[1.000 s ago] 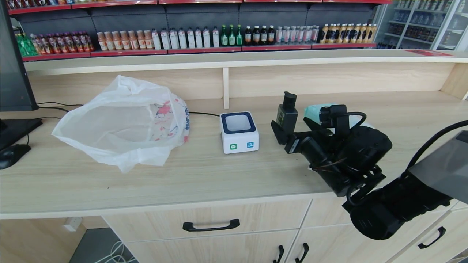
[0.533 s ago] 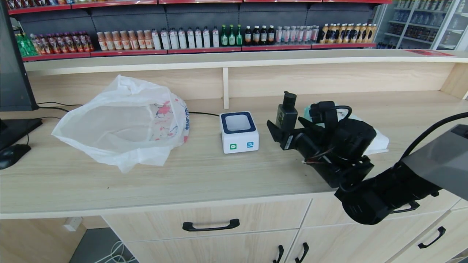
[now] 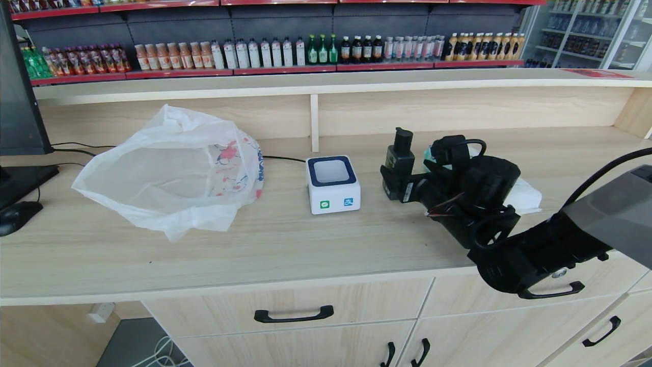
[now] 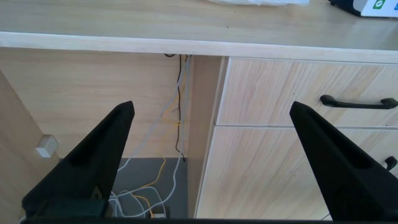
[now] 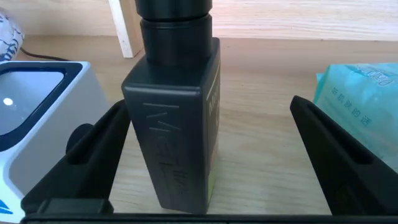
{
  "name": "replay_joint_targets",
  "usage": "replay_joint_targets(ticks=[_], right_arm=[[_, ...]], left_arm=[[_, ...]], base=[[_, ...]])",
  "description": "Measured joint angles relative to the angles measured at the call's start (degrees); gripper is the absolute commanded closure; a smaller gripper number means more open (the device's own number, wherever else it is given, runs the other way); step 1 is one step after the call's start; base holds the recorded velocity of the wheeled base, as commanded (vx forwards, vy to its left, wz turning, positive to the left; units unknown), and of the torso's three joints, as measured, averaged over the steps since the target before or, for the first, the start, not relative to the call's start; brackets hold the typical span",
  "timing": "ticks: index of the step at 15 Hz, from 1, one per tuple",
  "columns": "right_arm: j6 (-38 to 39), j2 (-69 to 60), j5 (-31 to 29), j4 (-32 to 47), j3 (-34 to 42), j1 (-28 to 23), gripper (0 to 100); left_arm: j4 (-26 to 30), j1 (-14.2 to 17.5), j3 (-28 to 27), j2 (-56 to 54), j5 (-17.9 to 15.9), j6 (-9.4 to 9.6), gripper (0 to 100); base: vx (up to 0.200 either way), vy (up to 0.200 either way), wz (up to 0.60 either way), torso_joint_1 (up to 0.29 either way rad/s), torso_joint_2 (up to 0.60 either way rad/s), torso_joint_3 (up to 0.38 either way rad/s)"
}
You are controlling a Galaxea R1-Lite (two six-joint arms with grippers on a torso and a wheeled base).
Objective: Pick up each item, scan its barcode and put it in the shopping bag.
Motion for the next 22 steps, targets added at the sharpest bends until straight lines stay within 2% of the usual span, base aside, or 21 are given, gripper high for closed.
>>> replay_joint_targets(ticks=[5, 19, 20, 22], right_arm=[[0.02, 0.94, 0.00, 5.91, -6.41, 0.00, 0], [-1.01, 4.16, -1.78, 3.41, -6.95, -0.89, 0], [-1.01, 4.22, -1.69, 3.33, -6.83, -0.84, 100], [-1.15, 4.29, -1.26, 2.07, -6.14, -0.74, 100]], left_arm=[[0.00, 0.00, 0.00, 0.00, 0.00, 0.00, 0], [0.00, 0.00, 0.00, 0.00, 0.00, 0.00, 0], [0.00, 0.00, 0.00, 0.00, 0.00, 0.00, 0], [0.00, 0.00, 0.00, 0.00, 0.00, 0.00, 0]], base=[[0.000, 0.000, 0.00, 0.000, 0.00, 0.000], [0.000, 0.000, 0.00, 0.000, 0.00, 0.000], [0.000, 0.000, 0.00, 0.000, 0.00, 0.000], [0.000, 0.000, 0.00, 0.000, 0.00, 0.000]])
